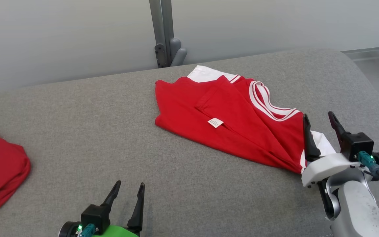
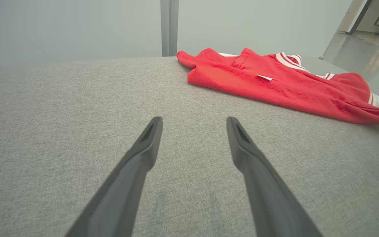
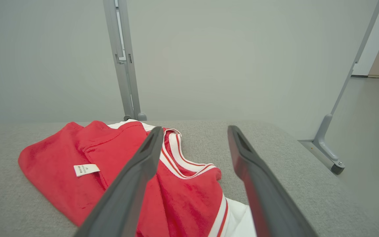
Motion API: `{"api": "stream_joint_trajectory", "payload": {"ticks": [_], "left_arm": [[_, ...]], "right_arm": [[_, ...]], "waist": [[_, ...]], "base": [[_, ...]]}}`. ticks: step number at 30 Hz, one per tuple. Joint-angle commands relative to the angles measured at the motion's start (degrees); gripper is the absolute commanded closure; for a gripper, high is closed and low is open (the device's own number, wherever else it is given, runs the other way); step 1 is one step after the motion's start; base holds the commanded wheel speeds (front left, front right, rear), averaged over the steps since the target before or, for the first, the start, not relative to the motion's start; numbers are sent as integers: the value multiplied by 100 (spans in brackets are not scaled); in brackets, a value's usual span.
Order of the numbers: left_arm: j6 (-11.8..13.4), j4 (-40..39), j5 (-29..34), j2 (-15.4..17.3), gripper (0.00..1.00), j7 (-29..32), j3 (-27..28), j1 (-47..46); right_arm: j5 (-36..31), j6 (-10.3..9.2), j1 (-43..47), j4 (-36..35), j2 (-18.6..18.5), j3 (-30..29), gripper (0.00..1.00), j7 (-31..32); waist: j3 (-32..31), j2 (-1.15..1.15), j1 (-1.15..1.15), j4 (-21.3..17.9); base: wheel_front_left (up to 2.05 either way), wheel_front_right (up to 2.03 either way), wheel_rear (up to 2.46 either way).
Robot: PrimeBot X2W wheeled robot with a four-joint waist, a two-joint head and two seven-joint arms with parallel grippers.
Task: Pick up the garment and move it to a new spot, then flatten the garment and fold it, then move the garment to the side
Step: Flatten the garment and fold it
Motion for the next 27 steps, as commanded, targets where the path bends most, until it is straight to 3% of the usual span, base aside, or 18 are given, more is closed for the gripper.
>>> {"api": "stream_joint_trajectory", "payload": {"ticks": [1,9,14,27], "left_arm": [[43,-37,31,18,0,-4,22,31],[-9,-111,166,17,0,-4,-133,-477],[-50,162,178,19,0,-4,-508,-1464],[-45,2444,-743,323,0,-4,-1872,-4294]], "right_arm": [[47,-6,175,-76,2,38,0,-15],[143,-6,178,-183,21,109,0,-16],[221,-6,8,-276,28,195,0,-16],[646,-6,-450,-414,30,543,0,-17]], "waist": [[12,0,0,-12],[326,0,0,-234],[808,0,0,-489],[1997,0,0,-1308]], "base": [[0,0,0],[0,0,0],[0,0,0],[0,0,0]]}}
